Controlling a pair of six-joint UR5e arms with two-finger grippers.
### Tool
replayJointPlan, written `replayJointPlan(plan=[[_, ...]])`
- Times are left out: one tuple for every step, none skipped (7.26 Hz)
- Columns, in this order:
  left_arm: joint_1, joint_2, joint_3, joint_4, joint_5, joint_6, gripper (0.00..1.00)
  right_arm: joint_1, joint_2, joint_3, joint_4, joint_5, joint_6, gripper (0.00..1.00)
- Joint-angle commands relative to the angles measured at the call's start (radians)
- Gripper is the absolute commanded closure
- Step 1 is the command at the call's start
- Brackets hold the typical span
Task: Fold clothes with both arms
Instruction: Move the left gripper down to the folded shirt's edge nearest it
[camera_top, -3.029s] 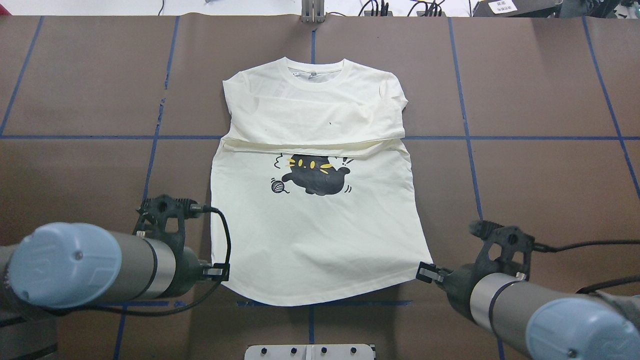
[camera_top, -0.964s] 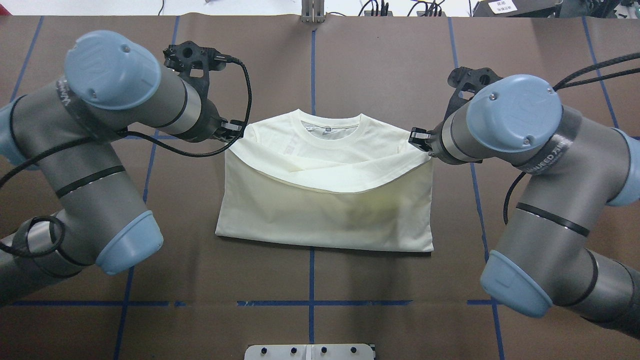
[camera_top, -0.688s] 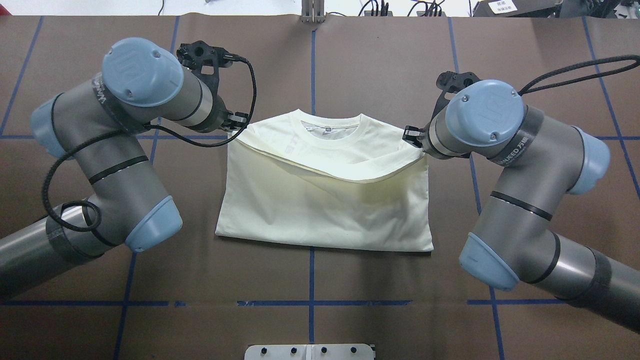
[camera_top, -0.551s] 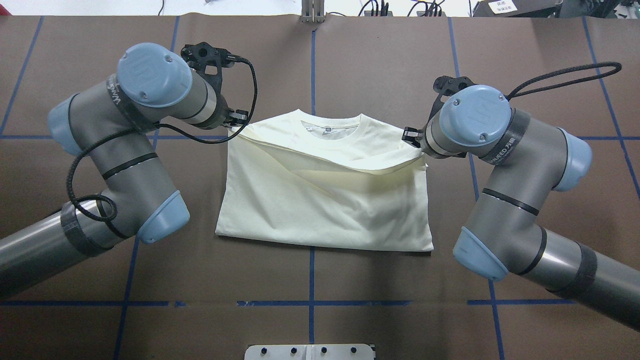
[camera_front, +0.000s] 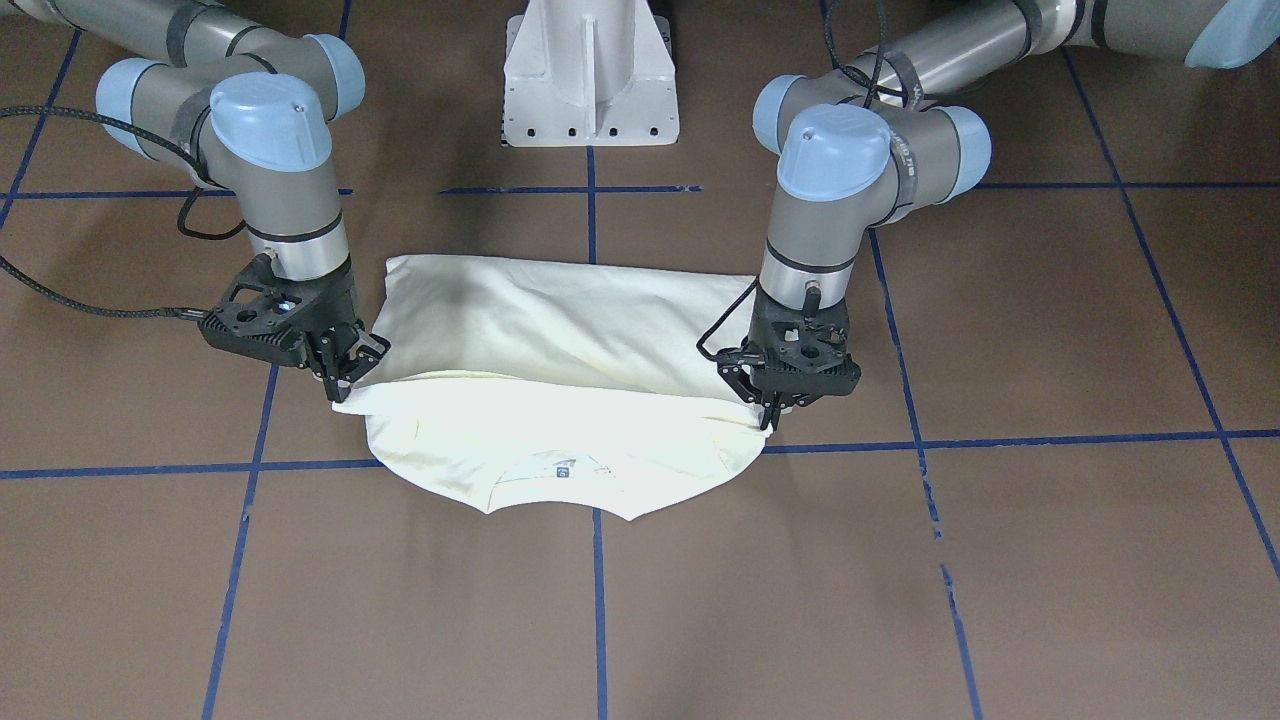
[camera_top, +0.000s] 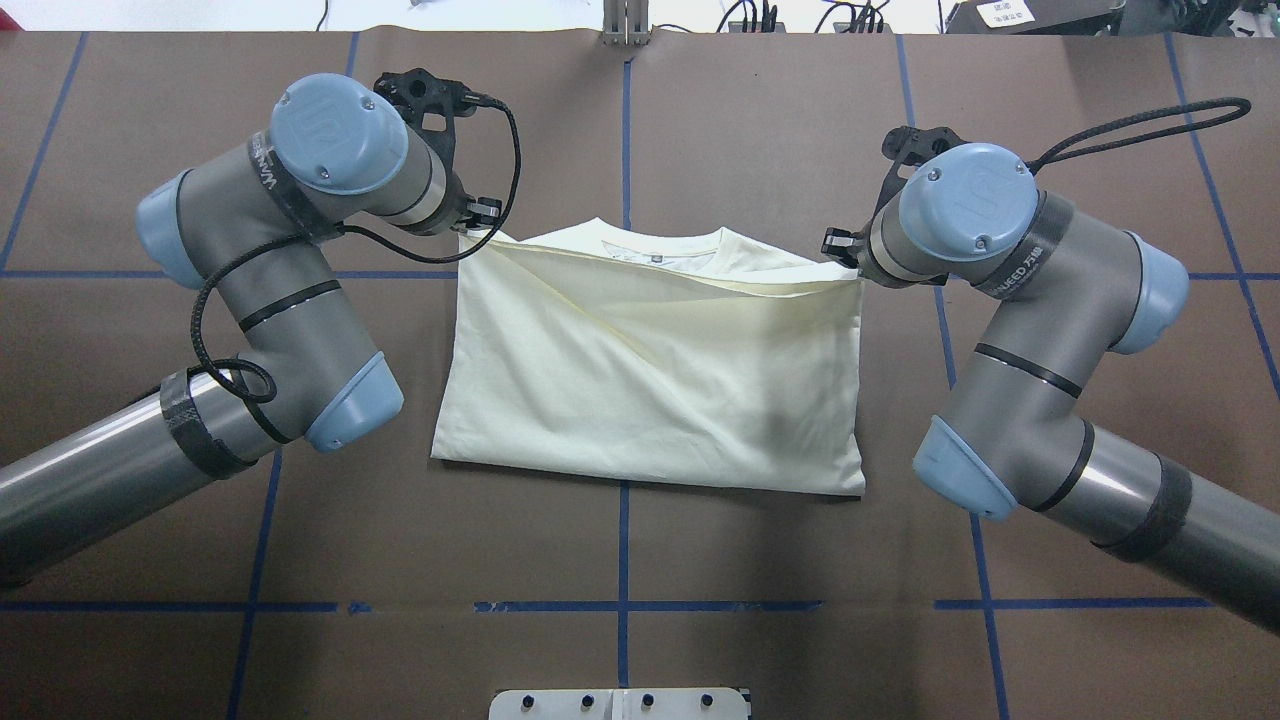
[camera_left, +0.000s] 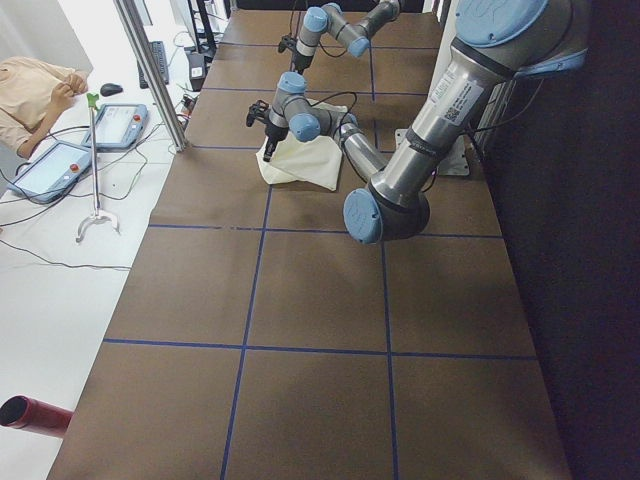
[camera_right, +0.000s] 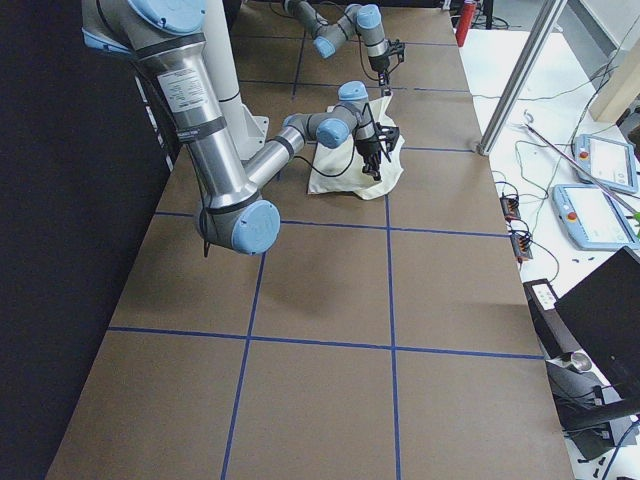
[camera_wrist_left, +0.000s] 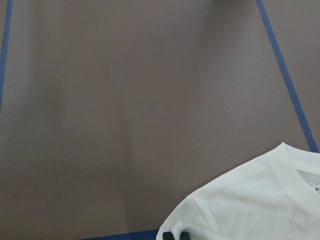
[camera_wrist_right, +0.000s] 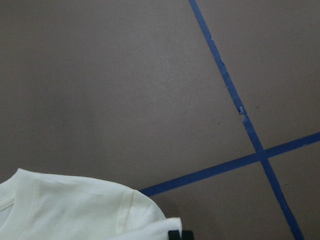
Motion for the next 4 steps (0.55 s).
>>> replayJointPlan(plan=[[0.002,-0.029,0.072,-0.010,0.001,-0.001,1.00,-0.014,-0.008,-0.024,-0.002,-0.009,-0.003,1.00],[0.003,-0.024,0.094,-0.036,0.001,-0.001,1.00,-0.027,-0.007,-0.045,0.002,-0.009,-0.003,1.00],[0.006,-0.021,0.116,-0.043,0.001,-0.001,1.00,-0.033,-0.007,-0.062,0.004,-0.010,-0.006,1.00],[0.017,-0.014,0.122,-0.069,0.002,-0.003,0.73,-0.033,-0.007,-0.077,0.004,-0.013,-0.028,0.79]])
